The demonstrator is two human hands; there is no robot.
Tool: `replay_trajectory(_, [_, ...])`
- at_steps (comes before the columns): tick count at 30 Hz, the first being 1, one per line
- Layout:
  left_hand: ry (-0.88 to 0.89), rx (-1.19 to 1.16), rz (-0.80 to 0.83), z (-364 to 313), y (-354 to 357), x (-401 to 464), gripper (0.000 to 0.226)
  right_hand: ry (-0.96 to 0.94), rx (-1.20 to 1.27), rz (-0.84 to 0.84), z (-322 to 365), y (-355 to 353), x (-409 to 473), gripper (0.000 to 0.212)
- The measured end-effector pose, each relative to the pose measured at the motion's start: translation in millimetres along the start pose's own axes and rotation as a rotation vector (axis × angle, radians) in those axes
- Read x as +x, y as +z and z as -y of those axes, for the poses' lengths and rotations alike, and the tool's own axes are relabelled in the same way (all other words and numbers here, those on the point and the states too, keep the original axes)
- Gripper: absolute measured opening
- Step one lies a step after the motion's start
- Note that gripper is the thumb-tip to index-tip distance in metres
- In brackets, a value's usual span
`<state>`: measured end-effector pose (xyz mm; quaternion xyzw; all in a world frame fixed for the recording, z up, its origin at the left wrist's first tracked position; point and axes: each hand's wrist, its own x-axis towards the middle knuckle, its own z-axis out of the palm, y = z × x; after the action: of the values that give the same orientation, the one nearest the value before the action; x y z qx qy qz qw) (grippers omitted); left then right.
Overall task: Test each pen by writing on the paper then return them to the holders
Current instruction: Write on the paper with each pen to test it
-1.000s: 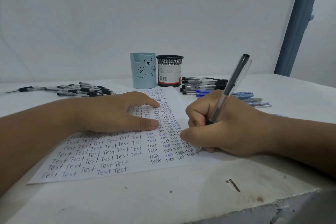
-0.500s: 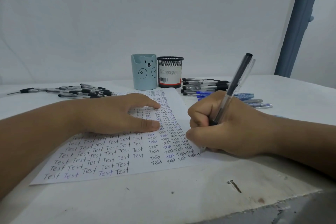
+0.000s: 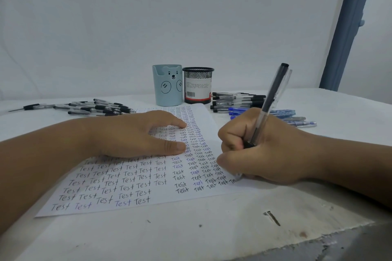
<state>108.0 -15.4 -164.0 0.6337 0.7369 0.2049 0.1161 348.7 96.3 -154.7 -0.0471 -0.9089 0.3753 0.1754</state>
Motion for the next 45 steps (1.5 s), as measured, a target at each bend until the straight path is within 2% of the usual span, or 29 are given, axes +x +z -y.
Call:
replay_trajectory(5, [-0.018, 0.001, 0.017, -3, -1, -2, 0.06, -0.05, -0.036, -0.045, -1, 2, 0, 0.043])
replay_trajectory(8, [-0.019, 0.0, 0.02, -4, -1, -4, 0.06, -0.026, -0.001, -0.014, -2, 1, 1, 0.046])
replay_trajectory(13, [-0.058, 0.057, 0.165, -5, -10, -4, 0.074, -0.013, 0.027, -0.003, -4, -1, 0, 0.05])
replay_trajectory(20, [-0.065, 0.051, 0.167, -8, -10, -3, 0.077, -0.06, -0.029, -0.015, -11, 0, 2, 0.044])
replay_trajectory(22, [-0.066, 0.054, 0.166, -8, -11, -4, 0.078, -0.032, 0.097, -0.038, -12, 1, 2, 0.043])
replay_trajectory(25, [-0.063, 0.045, 0.168, -8, -11, -6, 0.08, 0.111, 0.467, -0.115, -11, -5, 6, 0.039])
replay_trajectory(27, [-0.068, 0.025, 0.164, -9, -11, -8, 0.079, 0.14, 0.55, -0.093, -10, -12, 15, 0.051])
replay_trajectory(31, [-0.079, 0.016, 0.155, -11, -11, -7, 0.077, 0.102, 0.442, -0.172, 3, -19, 45, 0.056])
replay_trajectory(34, [-0.068, 0.013, 0.146, -10, -10, -8, 0.073, 0.001, 0.296, -0.28, 11, -22, 71, 0.035])
replay_trajectory(38, [-0.067, -0.02, 0.119, -13, -10, -9, 0.072, 0.005, 0.062, -0.366, -5, -13, 99, 0.026])
replay_trajectory(41, [-0.065, -0.017, 0.116, -15, -11, -10, 0.071, -0.053, -0.217, -0.352, -27, 1, 97, 0.033])
replay_trajectory(45, [-0.075, -0.036, 0.116, -13, -11, -10, 0.07, -0.072, -0.332, -0.321, -36, -1, 89, 0.036])
